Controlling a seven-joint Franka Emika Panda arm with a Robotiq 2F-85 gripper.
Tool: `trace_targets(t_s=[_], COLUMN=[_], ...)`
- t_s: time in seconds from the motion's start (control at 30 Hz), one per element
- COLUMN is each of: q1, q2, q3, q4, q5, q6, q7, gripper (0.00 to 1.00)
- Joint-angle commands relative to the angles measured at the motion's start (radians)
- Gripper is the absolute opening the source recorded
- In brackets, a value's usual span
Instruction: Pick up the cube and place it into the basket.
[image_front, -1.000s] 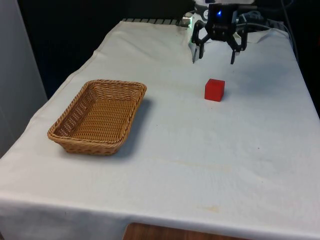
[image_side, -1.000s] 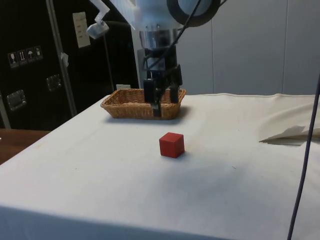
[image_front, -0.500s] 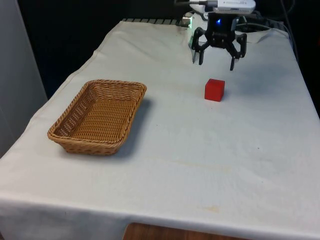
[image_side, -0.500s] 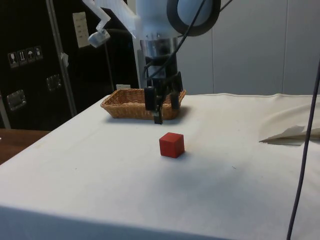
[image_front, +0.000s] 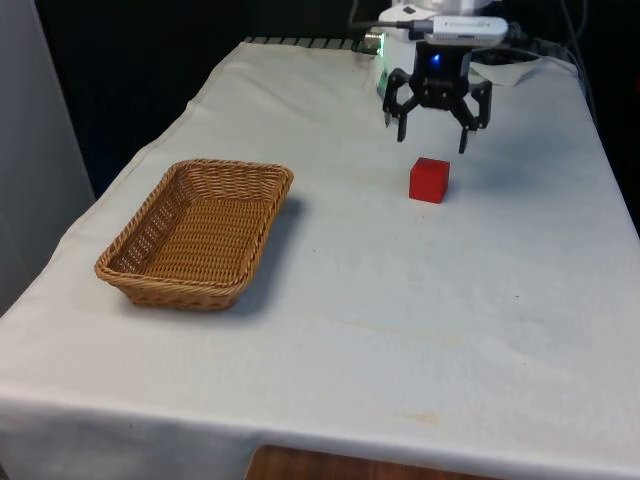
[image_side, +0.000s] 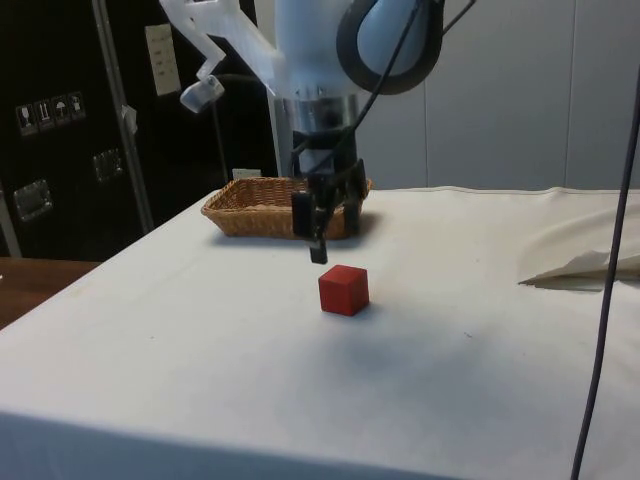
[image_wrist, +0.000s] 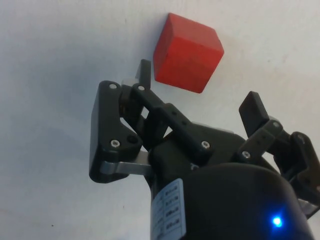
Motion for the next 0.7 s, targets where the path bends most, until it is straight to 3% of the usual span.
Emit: trace_targets(t_s=[0.0, 0.17, 0.2, 0.23, 0.47, 0.5, 0.53, 0.67], q1=[-0.003, -0.004, 0.000, -0.004, -0.004, 0.000, -0.004, -0.004], q2=[0.004, 0.021, 0.019, 0.024, 0.045, 0.042, 0.047, 0.057], q3=[0.008, 0.009, 0.000, 0.010, 0.010, 0.001, 0.010, 0.011], q4=[-0.005, -0.008, -0.003, -0.008, -0.006, -0.003, -0.006, -0.005], q5=[0.025, 0.026, 0.001, 0.026, 0.024, 0.001, 0.024, 0.021], q6=[0.018, 0.037, 0.022, 0.039, 0.055, 0.041, 0.056, 0.065], q7=[-0.015, -0.015, 0.000, -0.015, -0.013, 0.000, -0.012, -0.010], gripper=[1.00, 1.00, 1.00, 1.00, 1.00, 1.00, 1.00, 1.00])
